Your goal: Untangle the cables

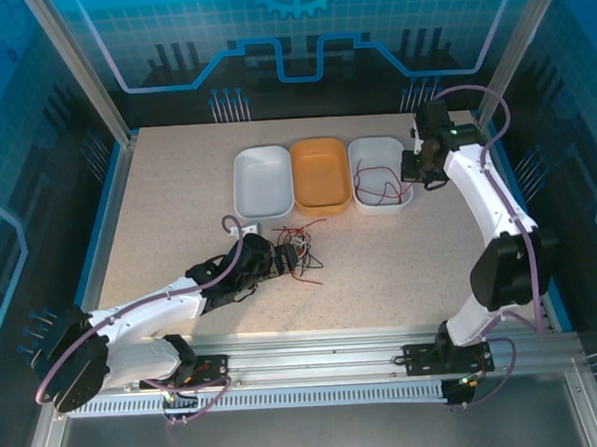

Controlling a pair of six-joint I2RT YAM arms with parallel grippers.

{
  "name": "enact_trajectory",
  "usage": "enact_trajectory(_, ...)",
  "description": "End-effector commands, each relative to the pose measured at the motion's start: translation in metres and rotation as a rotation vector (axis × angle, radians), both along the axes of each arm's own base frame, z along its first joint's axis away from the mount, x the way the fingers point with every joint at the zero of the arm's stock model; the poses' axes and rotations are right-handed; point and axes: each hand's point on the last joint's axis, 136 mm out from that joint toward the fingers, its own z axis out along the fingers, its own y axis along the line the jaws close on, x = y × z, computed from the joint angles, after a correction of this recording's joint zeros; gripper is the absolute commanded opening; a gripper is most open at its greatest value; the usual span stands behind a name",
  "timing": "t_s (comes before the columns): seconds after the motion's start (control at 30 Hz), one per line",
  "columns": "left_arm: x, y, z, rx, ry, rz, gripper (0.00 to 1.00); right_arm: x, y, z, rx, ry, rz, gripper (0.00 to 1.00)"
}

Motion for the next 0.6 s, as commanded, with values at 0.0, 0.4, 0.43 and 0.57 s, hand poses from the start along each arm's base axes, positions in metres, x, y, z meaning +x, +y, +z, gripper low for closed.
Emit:
enact_trajectory(0.0, 0.004, 0.004, 0.000, 0.019, 0.000, 0.022, 0.99, 0.006, -0.019, 0.007, -0.096, 0.016, -0.012, 0.00)
enact_trajectory(0.4, 0.005, 0.003, 0.001, 0.029, -0.001, 0.014, 0.99, 0.061, -0.010, -0.015, -0.351, 0.124, 0.089, 0.00)
enact_trajectory(0.43, 0.004, 0.003, 0.001, 0.030, -0.001, 0.013, 0.99, 0.065, -0.006, -0.019, -0.367, 0.135, 0.107, 0.00)
enact_trajectory(0.57, 0.004, 0.005, -0.001, 0.032, 0.003, 0.018, 0.99, 0.080, 0.010, -0.038, -0.393, 0.178, 0.172, 0.00)
